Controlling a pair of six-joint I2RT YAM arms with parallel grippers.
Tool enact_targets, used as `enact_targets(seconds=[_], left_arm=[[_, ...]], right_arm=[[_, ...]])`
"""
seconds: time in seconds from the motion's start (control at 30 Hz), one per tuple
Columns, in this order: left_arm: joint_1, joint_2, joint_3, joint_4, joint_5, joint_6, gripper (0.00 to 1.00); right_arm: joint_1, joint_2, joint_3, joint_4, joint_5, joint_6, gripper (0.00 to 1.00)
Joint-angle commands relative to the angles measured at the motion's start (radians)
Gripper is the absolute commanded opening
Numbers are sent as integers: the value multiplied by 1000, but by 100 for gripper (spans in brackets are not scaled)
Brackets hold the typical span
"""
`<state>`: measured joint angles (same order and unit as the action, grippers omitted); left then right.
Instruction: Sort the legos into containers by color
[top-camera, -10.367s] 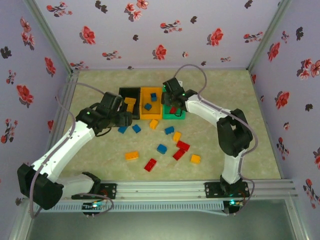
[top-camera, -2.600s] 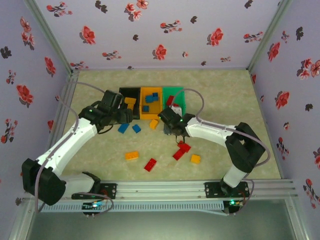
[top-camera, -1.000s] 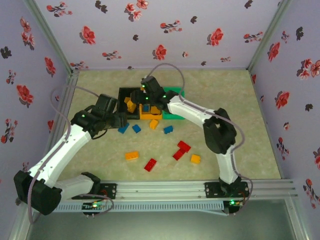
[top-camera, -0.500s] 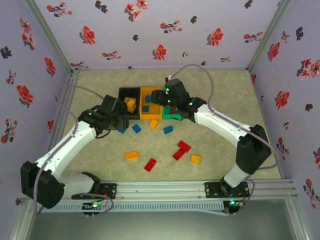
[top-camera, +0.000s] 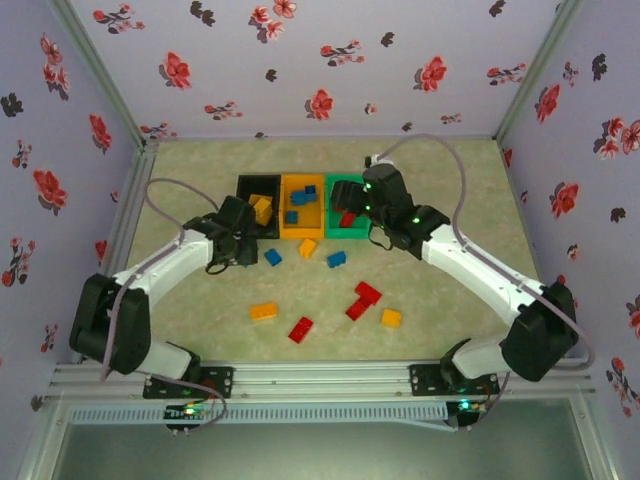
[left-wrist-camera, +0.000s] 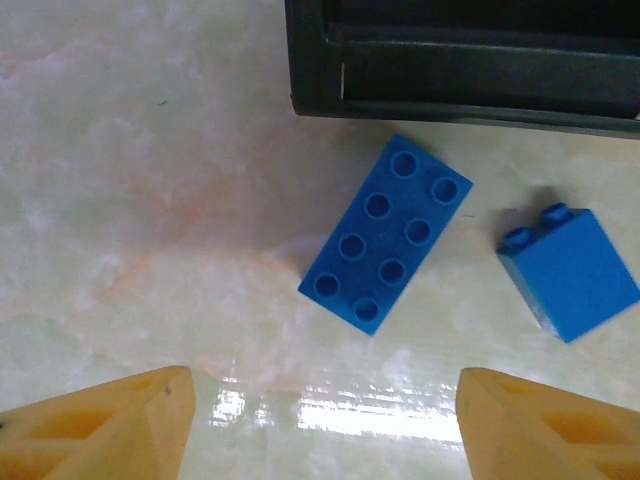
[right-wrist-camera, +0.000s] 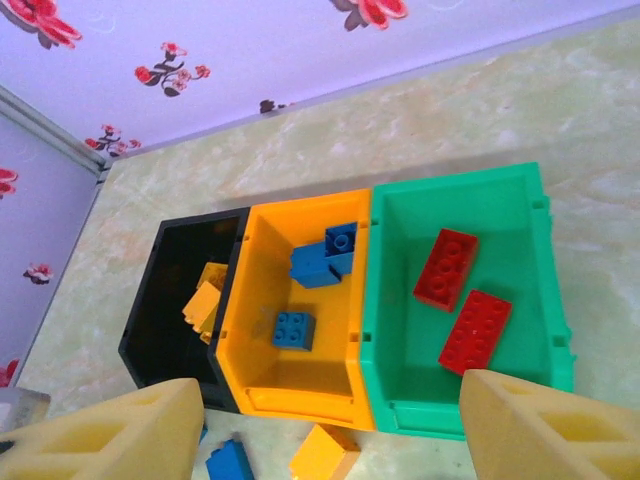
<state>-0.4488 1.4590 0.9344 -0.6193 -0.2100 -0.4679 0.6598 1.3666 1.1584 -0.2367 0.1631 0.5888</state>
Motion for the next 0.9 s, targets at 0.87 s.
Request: enact_targets(seconds=[0.87], left_arm=[[25, 152, -15, 123, 55, 48, 36]], right_arm=[[-27, -124, -46, -83, 95, -32, 71]])
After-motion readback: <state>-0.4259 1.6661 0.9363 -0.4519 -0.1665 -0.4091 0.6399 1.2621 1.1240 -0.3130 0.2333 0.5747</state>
